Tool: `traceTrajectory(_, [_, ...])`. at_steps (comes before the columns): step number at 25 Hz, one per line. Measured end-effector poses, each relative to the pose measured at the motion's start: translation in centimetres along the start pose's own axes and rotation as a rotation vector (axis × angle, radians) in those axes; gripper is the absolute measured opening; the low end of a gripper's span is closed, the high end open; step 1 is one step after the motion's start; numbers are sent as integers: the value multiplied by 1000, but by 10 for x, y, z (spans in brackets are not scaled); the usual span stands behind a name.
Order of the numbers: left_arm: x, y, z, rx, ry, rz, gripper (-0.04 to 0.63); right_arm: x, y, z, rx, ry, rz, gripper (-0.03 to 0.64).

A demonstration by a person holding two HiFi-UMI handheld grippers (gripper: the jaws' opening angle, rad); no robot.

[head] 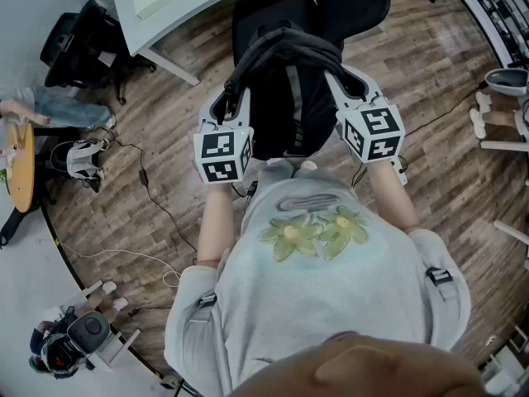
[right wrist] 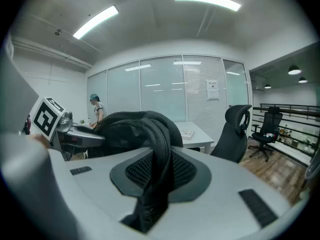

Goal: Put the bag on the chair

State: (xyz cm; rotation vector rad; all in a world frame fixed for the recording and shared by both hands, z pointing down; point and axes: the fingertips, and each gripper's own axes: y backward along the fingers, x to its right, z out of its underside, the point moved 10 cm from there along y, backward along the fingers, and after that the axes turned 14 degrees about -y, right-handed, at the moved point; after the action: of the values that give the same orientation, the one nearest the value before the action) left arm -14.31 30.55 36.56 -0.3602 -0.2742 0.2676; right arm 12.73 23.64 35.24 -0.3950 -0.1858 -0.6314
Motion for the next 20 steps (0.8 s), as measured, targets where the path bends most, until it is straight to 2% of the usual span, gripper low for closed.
traceTrajectory(11, [-42,-10,-1,46,-13,27,132,-20,-25,-9,51,-12,23,77])
traceTrajectory(20, [-81,-28,-11,129,-3,72,132,-32,-49,-26,89,-2,61,75])
